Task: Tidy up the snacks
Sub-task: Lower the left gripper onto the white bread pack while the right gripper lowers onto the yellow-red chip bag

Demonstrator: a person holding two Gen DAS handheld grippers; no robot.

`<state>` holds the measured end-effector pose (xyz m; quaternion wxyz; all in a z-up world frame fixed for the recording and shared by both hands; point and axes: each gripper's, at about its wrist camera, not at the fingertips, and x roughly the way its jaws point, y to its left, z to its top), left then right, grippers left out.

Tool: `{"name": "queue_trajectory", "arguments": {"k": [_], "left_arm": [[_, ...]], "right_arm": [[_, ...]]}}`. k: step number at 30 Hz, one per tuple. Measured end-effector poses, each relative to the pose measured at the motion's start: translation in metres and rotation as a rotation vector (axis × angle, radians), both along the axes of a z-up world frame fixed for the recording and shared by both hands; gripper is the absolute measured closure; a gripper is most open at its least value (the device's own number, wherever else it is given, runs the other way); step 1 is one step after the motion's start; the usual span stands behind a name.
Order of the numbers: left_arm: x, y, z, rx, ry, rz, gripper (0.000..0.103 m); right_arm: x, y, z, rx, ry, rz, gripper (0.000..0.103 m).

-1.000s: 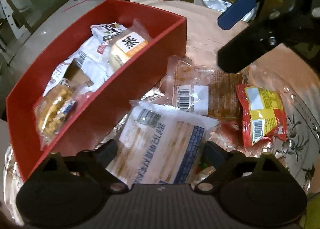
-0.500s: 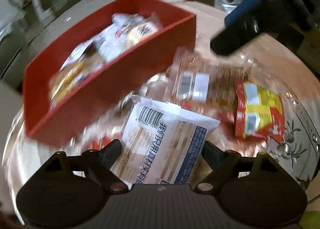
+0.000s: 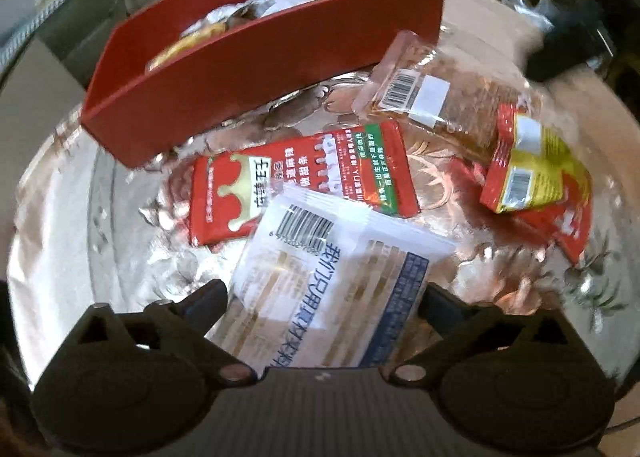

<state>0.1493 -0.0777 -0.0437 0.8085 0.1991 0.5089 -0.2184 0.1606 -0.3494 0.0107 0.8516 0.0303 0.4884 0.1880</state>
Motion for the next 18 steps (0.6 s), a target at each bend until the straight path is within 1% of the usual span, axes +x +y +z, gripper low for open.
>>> {"name": "queue_trajectory", "arguments": {"k": [2, 6, 10, 12, 13, 15, 16, 18], "left_arm": [[0.000, 0.004, 0.004, -0.020, 0.008, 0.022, 0.016], [-0.006, 0.016, 0.010, -0.036, 0.031, 0.088, 0.020], [-0.020, 0.030, 0.027, -0.124, 0.047, 0.151, 0.021], [-0.028, 0.031, 0.032, -0.145, 0.055, 0.168, 0.021], [-0.030, 0.030, 0.031, -0.149, 0.061, 0.172, 0.021], [-0.031, 0.026, 0.026, -0.133, 0.074, 0.167, 0.021], [-0.032, 0.024, 0.024, -0.118, 0.076, 0.164, 0.021], [-0.032, 0.023, 0.018, -0.083, 0.076, 0.165, 0.021]], "right_arm": [[-0.012, -0.005, -0.006, -0.014, 0.015, -0.010, 0.012], [-0.024, -0.007, -0.024, -0.063, 0.064, -0.018, 0.012], [-0.028, 0.009, -0.043, -0.116, 0.101, 0.031, 0.012], [-0.028, 0.023, -0.052, -0.158, 0.106, 0.061, 0.012], [-0.028, 0.029, -0.057, -0.182, 0.109, 0.074, 0.012], [-0.028, 0.039, -0.067, -0.234, 0.108, 0.090, 0.011], [-0.030, 0.042, -0.069, -0.242, 0.100, 0.100, 0.005], [-0.031, 0.047, -0.072, -0.253, 0.100, 0.103, 0.002]]}}
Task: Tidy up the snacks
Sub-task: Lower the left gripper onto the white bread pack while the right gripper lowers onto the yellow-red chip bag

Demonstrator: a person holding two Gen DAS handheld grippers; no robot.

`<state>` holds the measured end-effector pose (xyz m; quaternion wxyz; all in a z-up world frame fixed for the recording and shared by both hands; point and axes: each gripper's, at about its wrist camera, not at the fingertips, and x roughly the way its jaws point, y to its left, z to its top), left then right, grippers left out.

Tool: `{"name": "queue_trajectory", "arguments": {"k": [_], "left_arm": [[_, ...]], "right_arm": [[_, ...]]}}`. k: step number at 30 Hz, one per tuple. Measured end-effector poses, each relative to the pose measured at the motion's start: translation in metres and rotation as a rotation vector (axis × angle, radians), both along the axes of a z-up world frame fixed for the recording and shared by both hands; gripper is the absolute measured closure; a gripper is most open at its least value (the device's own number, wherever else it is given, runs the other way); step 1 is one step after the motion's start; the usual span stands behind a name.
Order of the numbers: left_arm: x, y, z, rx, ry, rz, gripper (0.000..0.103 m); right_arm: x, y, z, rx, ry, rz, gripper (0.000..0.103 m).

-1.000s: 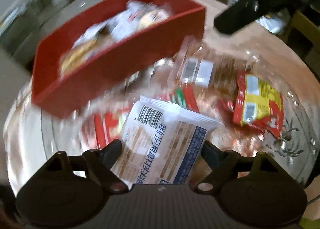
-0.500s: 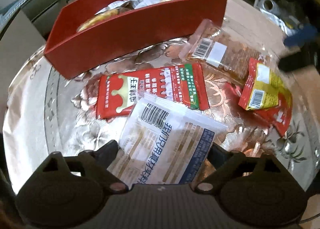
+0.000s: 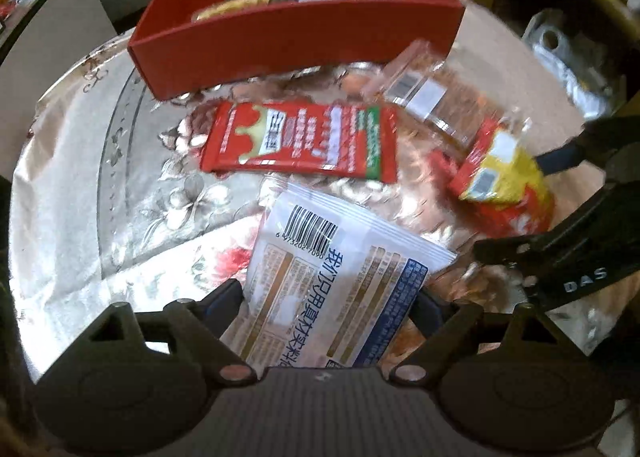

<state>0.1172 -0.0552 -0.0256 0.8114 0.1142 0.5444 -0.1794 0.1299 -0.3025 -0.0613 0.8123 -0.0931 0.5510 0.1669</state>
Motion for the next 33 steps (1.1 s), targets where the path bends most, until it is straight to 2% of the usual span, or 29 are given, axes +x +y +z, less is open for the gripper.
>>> {"name": "queue_trajectory", "arguments": {"k": [4, 8, 11, 14, 16, 19, 21, 23, 28, 30, 33], "left_arm": [[0.001, -0.001, -0.010, 0.041, 0.010, -0.005, 0.020], [-0.002, -0.004, -0.018, 0.094, -0.004, -0.025, 0.013], [0.002, 0.001, -0.019, 0.076, 0.008, -0.009, 0.012], [0.000, 0.006, -0.006, 0.102, -0.075, 0.013, 0.013], [-0.002, 0.012, 0.003, 0.070, -0.111, 0.011, 0.013], [-0.001, 0.019, -0.001, 0.035, -0.047, 0.025, 0.013], [-0.001, 0.020, -0.010, 0.070, -0.017, 0.026, 0.013], [-0.002, 0.019, -0.020, 0.104, 0.000, 0.025, 0.009], [0.000, 0.022, -0.024, 0.079, 0.016, 0.075, 0.007], [-0.002, 0.023, -0.024, 0.072, 0.017, 0.106, 0.010], [-0.012, 0.020, -0.020, 0.057, -0.004, 0.119, 0.023]], "right_arm": [[-0.004, -0.001, -0.002, 0.016, -0.017, -0.013, 0.000], [-0.011, -0.003, -0.003, 0.010, -0.039, 0.020, 0.000], [-0.015, 0.000, -0.005, -0.015, -0.065, 0.063, 0.000], [-0.018, 0.001, -0.003, -0.033, -0.054, 0.086, 0.000], [-0.014, -0.004, -0.001, 0.001, -0.041, 0.060, 0.000], [-0.009, -0.008, -0.001, 0.031, -0.027, 0.035, 0.000], [-0.009, -0.008, -0.002, 0.030, -0.032, 0.024, 0.000], [-0.009, -0.009, -0.001, 0.038, -0.038, 0.015, 0.000], [-0.009, -0.022, 0.000, 0.120, -0.044, -0.013, 0.000], [-0.009, -0.021, -0.001, 0.109, -0.046, 0.003, 0.000], [-0.011, -0.016, -0.001, 0.076, -0.049, -0.006, 0.000]]}}
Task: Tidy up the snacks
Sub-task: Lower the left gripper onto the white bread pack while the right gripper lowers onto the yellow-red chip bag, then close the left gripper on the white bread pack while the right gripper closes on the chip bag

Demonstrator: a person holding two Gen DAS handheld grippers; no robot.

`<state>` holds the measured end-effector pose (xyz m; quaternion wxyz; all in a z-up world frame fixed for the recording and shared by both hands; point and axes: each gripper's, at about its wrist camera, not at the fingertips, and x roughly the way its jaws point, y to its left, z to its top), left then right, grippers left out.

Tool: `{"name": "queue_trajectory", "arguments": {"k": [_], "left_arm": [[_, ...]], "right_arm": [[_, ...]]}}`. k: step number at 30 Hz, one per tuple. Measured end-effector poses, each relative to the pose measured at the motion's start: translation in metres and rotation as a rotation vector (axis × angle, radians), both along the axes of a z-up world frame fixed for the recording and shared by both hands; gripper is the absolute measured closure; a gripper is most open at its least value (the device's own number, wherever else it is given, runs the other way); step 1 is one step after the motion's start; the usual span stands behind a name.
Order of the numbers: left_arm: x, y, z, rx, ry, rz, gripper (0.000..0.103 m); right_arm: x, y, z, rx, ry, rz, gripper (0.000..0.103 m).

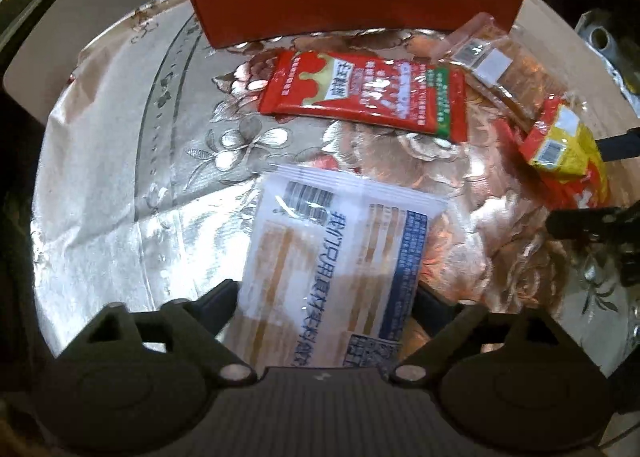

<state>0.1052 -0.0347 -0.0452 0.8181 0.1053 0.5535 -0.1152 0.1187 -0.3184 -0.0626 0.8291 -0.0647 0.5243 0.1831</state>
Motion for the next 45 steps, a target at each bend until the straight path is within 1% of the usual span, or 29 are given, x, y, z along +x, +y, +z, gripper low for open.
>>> {"name": "queue_trajectory", "arguments": {"k": [2, 3, 4, 5, 7, 11, 18, 20, 22, 24, 26, 27, 28, 30, 31, 32, 34, 35, 36, 37, 38, 39, 40, 43, 45], "left_arm": [[-0.005, -0.005, 0.004, 0.007, -0.010, -0.009, 0.027], [-0.007, -0.006, 0.004, 0.004, -0.006, -0.013, 0.028], [-0.008, -0.007, 0.005, -0.002, -0.001, -0.018, 0.029], [-0.008, -0.008, 0.007, -0.008, 0.002, -0.022, 0.030], [-0.009, -0.008, 0.010, -0.032, 0.004, -0.028, 0.031], [-0.007, -0.008, 0.018, -0.074, 0.003, -0.027, 0.031], [-0.002, -0.001, 0.034, -0.166, -0.007, -0.008, 0.032], [0.000, -0.001, 0.036, -0.174, -0.007, -0.008, 0.032], [0.001, -0.004, 0.033, -0.165, 0.004, -0.017, 0.032], [0.001, -0.008, 0.028, -0.151, 0.018, -0.033, 0.032], [0.000, -0.013, 0.023, -0.130, 0.027, -0.045, 0.031], [0.001, -0.014, 0.021, -0.119, 0.030, -0.047, 0.031], [0.001, -0.015, 0.019, -0.111, 0.034, -0.047, 0.031], [0.004, -0.016, 0.014, -0.096, 0.043, -0.044, 0.031], [0.004, -0.016, 0.012, -0.088, 0.043, -0.044, 0.031], [0.004, -0.017, 0.011, -0.082, 0.041, -0.046, 0.031], [0.003, -0.019, 0.010, -0.071, 0.036, -0.054, 0.030], [0.002, -0.020, 0.010, -0.064, 0.033, -0.058, 0.030], [0.002, -0.021, 0.010, -0.059, 0.032, -0.061, 0.030], [0.002, -0.021, 0.010, -0.059, 0.034, -0.064, 0.031], [0.003, -0.021, 0.011, -0.068, 0.038, -0.063, 0.031], [0.003, -0.020, 0.012, -0.078, 0.042, -0.060, 0.031], [0.004, -0.019, 0.013, -0.088, 0.046, -0.056, 0.031], [0.005, -0.017, 0.017, -0.106, 0.041, -0.040, 0.032], [0.006, -0.014, 0.022, -0.131, 0.036, -0.030, 0.032]], "right_arm": [[-0.003, 0.004, 0.001, -0.041, -0.011, -0.020, 0.005], [-0.006, 0.005, 0.003, -0.063, -0.019, -0.033, 0.013], [-0.008, 0.003, 0.005, -0.075, -0.022, -0.050, 0.024], [-0.009, 0.001, 0.007, -0.064, -0.015, -0.065, 0.030], [-0.012, -0.006, 0.011, -0.015, 0.008, -0.090, 0.036], [-0.021, -0.004, 0.013, -0.018, 0.005, -0.095, 0.037], [-0.029, -0.009, 0.034, 0.075, -0.024, -0.132, 0.039], [-0.027, -0.011, 0.029, 0.067, 0.000, -0.140, 0.039], [-0.026, -0.008, 0.018, 0.040, 0.032, -0.129, 0.038], [-0.024, -0.003, 0.010, 0.013, 0.047, -0.108, 0.035], [-0.021, 0.000, 0.009, 0.014, 0.045, -0.101, 0.027], [-0.018, 0.001, 0.010, 0.018, 0.038, -0.101, 0.018], [-0.016, 0.003, 0.011, 0.014, 0.026, -0.101, 0.013], [-0.009, 0.007, 0.007, -0.030, 0.016, -0.092, 0.013], [-0.008, 0.009, 0.003, -0.034, 0.029, -0.095, 0.011], [-0.010, 0.013, 0.002, -0.058, 0.018, -0.082, 0.011], [-0.019, 0.026, -0.003, -0.145, -0.004, -0.025, 0.012], [-0.022, 0.028, -0.003, -0.159, -0.014, -0.010, 0.013], [-0.022, 0.027, -0.002, -0.151, -0.010, -0.008, 0.017], [-0.022, 0.022, 0.001, -0.138, -0.009, -0.024, 0.025], [-0.021, 0.016, 0.004, -0.115, -0.007, -0.049, 0.032], [-0.019, 0.008, 0.007, -0.076, 0.005, -0.080, 0.038], [-0.017, 0.002, 0.010, -0.044, 0.016, -0.102, 0.039], [-0.019, 0.001, 0.013, -0.044, 0.008, -0.106, 0.040], [-0.020, 0.000, 0.019, -0.009, -0.002, -0.105, 0.040]]}}
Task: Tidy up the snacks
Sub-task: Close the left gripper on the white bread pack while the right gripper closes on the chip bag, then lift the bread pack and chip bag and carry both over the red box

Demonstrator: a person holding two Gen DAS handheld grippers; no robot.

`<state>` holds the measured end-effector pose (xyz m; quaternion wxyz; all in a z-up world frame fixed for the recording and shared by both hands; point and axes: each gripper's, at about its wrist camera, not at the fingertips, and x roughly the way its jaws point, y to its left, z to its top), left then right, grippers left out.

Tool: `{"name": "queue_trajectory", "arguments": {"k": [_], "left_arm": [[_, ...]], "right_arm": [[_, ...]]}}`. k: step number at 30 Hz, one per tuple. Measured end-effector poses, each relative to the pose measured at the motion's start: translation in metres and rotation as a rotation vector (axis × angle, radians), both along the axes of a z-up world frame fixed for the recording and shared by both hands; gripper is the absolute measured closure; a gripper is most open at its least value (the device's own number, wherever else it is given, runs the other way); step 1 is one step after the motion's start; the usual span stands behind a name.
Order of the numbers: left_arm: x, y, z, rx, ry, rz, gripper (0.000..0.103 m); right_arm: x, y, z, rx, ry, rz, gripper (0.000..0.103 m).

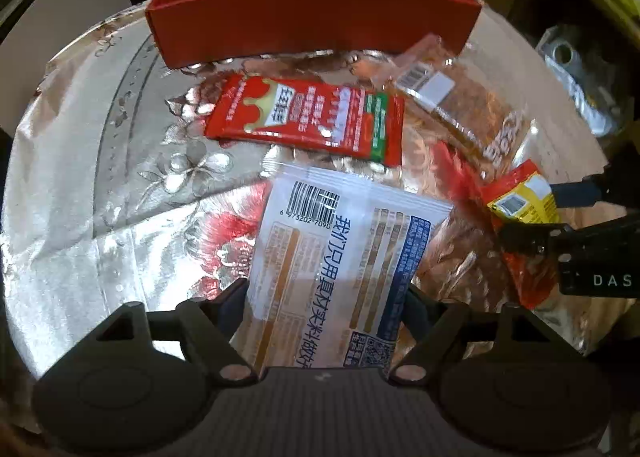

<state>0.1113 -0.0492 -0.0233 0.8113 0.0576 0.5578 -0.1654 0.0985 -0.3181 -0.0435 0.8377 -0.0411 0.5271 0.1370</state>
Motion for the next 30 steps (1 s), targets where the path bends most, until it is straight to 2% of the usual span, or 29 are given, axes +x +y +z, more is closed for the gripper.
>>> {"name": "queue_trajectory", "arguments": {"k": [4, 11, 20, 30], "left_arm": [[0.004, 0.004, 0.012, -0.056, -0.017, 0.022, 0.032], [0.018, 0.004, 0.031, -0.105, -0.073, 0.057, 0.032], [0.048, 0.008, 0.060, -0.190, -0.167, 0.144, 0.032], [0.065, 0.001, 0.074, -0.218, -0.228, 0.180, 0.032]], "right_arm": [[0.000, -0.005, 0.019, 0.058, -0.041, -0.016, 0.040], [0.012, -0.009, 0.045, 0.118, -0.100, -0.030, 0.040], [0.032, -0.008, 0.069, 0.184, -0.176, -0.035, 0.040], [0.059, -0.013, 0.088, 0.212, -0.237, -0.046, 0.040]]}}
